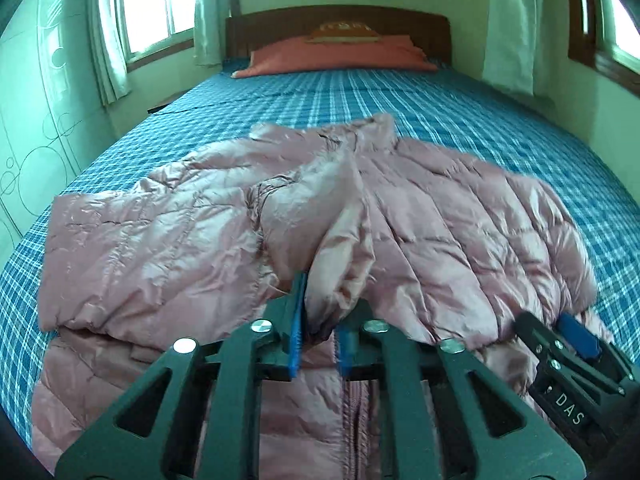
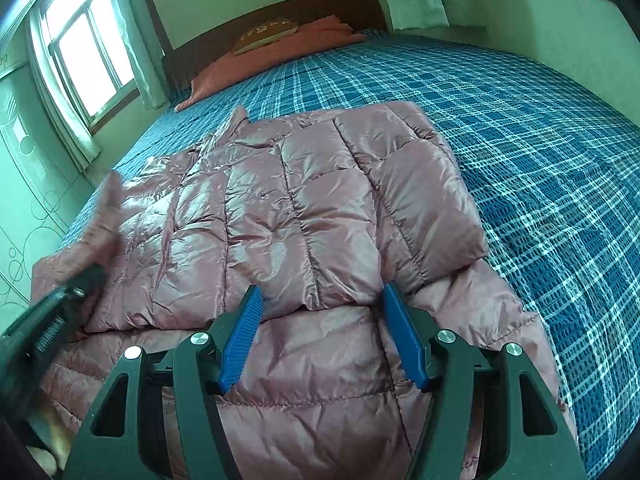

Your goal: Fold large clothes

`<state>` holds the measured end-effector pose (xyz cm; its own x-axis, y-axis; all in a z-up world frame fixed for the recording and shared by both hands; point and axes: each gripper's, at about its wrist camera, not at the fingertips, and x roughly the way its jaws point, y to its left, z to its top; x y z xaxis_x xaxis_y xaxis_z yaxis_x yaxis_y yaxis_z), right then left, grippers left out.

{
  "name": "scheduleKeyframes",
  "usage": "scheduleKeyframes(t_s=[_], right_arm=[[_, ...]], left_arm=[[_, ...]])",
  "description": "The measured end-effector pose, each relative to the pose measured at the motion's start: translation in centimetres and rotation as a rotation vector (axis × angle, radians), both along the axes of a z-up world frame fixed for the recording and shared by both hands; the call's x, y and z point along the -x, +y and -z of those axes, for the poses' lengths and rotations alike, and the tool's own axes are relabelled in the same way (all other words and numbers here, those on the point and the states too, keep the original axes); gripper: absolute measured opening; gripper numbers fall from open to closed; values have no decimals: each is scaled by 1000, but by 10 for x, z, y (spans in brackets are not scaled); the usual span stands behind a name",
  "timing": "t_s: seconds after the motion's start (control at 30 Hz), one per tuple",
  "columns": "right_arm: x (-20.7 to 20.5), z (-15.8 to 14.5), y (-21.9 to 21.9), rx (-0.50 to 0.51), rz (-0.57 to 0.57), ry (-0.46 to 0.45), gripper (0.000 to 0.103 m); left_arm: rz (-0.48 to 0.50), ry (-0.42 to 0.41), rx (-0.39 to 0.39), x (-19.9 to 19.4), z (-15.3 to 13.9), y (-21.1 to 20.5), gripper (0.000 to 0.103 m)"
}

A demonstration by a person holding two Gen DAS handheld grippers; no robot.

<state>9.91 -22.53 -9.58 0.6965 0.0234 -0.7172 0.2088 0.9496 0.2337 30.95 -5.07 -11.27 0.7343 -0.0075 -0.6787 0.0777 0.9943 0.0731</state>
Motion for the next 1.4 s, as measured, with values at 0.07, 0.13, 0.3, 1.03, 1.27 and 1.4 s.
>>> scheduleKeyframes(t_s=[0.07,0.13,0.3,1.03,1.27,1.4], right_arm=[[0,0,1,3,0,2,62],[0,-1,1,8,0,9,62],[4,-15,9,13,-3,12,62],[-68,-26,151,-44,-289,51,11],[-52,-55,111,26,-214,-41,9],[-47,-59,72,60,-151,-40,9]], left_arm=[[21,-18,19,10,-5,-3,54],[33,-51,27,23,-14,3,62],[41,-108,30,55,-44,35,83],[-326,-42,49,23,-24,215,90],[-314,-61,62,12,-30,214,90],[-291,-60,55,6,-31,202,90]])
